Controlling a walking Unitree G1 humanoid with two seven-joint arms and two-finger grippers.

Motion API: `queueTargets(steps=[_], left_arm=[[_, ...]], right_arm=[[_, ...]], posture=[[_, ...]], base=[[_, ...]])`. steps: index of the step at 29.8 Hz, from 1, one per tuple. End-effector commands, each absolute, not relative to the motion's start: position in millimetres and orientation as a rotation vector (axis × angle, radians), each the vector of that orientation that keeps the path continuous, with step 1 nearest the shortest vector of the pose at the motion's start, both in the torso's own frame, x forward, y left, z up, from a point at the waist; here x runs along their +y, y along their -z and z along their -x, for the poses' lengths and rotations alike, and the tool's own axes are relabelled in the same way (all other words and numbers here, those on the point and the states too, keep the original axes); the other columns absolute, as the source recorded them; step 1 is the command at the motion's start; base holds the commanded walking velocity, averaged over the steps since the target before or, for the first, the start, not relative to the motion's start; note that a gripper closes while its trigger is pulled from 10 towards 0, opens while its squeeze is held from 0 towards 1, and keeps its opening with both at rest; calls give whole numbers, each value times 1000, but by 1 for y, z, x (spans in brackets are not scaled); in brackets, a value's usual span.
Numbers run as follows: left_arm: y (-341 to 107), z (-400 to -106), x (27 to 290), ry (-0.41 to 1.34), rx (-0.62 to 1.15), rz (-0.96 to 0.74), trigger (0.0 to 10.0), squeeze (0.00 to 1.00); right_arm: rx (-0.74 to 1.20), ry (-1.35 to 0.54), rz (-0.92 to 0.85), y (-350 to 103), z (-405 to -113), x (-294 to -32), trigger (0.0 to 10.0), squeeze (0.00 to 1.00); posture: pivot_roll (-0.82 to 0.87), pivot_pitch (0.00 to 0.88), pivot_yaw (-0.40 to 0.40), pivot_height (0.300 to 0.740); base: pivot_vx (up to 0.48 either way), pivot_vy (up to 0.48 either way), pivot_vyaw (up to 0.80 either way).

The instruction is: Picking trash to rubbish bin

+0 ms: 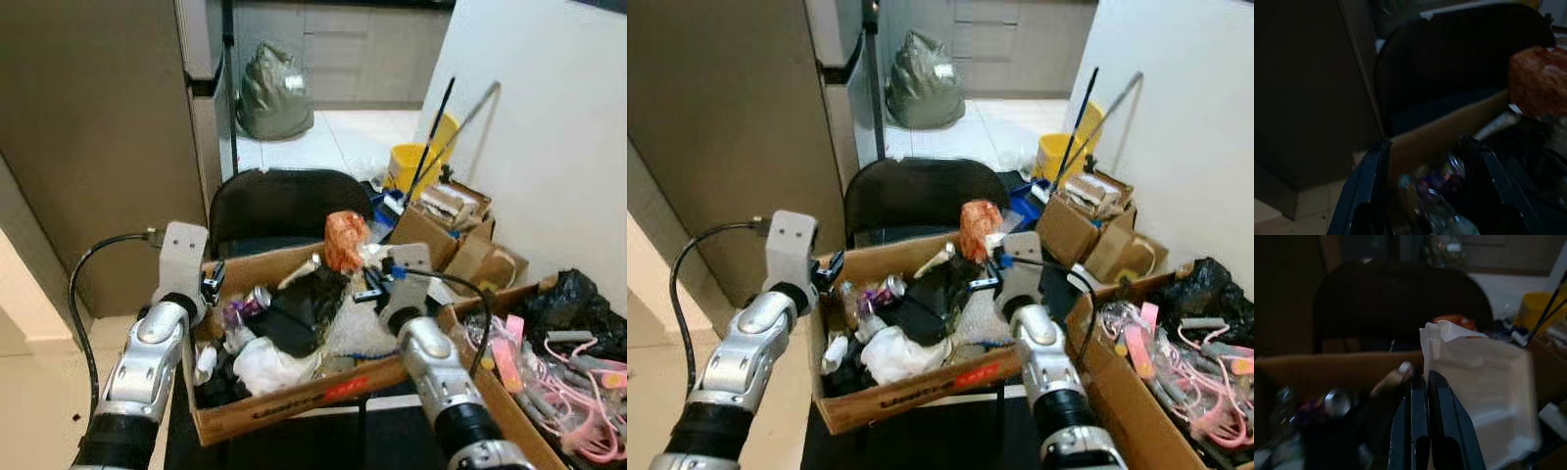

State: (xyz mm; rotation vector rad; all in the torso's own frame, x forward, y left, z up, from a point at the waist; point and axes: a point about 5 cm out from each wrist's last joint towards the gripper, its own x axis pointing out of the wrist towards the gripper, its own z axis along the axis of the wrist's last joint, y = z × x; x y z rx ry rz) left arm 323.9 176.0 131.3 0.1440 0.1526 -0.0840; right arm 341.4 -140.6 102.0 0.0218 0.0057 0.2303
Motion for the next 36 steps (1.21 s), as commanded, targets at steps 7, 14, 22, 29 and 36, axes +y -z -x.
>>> queueTargets(steps=[7,14,22,29,36], left_arm=[[-131,-317,168,294,160,-260,10000,0],[-139,-304,163,532,216,-303,10000,0],[-139,-285,166,750,358,-333,10000,0],[-135,-280,168,752,406,-346,10000,0],[-148,-306,182,489,303,-358,10000,0]], right_arm=[[-3,-281,-25,-105,-344,-132,10000,0],[24,-337,-36,-109,-354,-123,10000,0],[61,-386,-27,-115,-365,-118,10000,0],[48,-418,-60,-120,-367,-116,10000,1000],[-3,-299,-41,-130,-371,-136,10000,0]], posture=[[3,36,-53,740],[15,41,-57,740],[26,41,-59,740],[25,41,-60,740],[13,45,-53,740]], base=[[130,0,0],[0,0,0],[0,0,0],[0,0,0],[0,0,0]])
